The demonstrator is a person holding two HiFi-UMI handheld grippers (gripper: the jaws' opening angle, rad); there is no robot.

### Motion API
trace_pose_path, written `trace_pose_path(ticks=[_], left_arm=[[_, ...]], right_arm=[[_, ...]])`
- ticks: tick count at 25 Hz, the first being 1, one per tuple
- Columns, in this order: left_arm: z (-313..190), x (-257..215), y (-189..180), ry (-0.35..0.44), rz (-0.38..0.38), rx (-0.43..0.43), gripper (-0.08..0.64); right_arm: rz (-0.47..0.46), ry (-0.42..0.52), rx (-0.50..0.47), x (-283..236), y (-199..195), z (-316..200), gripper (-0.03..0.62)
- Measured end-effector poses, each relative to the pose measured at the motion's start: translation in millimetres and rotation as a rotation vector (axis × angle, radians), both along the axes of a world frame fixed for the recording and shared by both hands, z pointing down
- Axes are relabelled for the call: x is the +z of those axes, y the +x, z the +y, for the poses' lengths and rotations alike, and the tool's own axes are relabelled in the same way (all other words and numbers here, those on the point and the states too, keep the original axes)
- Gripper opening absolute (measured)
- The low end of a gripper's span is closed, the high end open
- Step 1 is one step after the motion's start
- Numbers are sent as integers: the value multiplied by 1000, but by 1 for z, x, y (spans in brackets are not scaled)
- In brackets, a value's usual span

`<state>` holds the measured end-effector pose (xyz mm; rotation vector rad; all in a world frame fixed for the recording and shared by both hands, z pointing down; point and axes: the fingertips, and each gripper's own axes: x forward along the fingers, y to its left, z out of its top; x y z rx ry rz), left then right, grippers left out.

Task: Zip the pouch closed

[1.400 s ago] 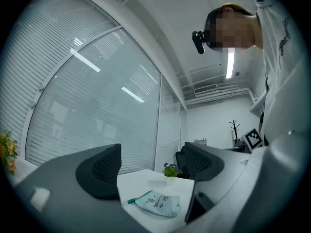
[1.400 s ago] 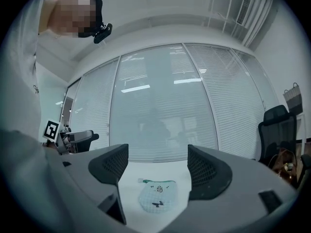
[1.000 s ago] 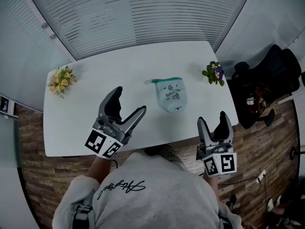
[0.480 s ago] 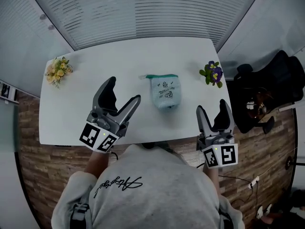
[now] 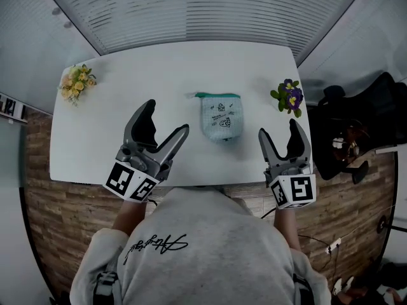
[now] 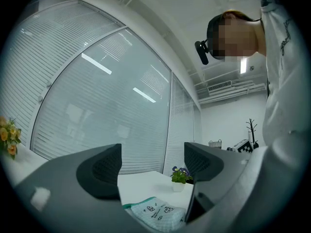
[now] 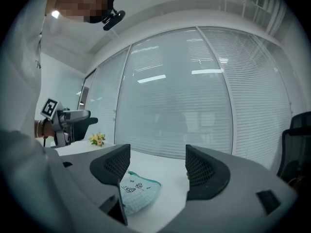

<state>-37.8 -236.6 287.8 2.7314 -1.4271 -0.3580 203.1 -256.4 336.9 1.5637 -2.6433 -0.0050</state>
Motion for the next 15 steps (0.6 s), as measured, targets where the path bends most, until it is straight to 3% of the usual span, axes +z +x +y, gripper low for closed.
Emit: trace_pose_path(ticks=[3, 8, 15], left_arm=[[-2, 3, -4, -7, -1, -22, 390], [1, 13, -12, -32, -5, -57, 390], [4, 22, -27, -61, -8, -105, 390]], right_arm=[[71, -16, -39, 17, -9, -16, 337], [50, -83, -101, 40, -25, -44, 337], [114, -148, -162, 75, -46, -74, 336]])
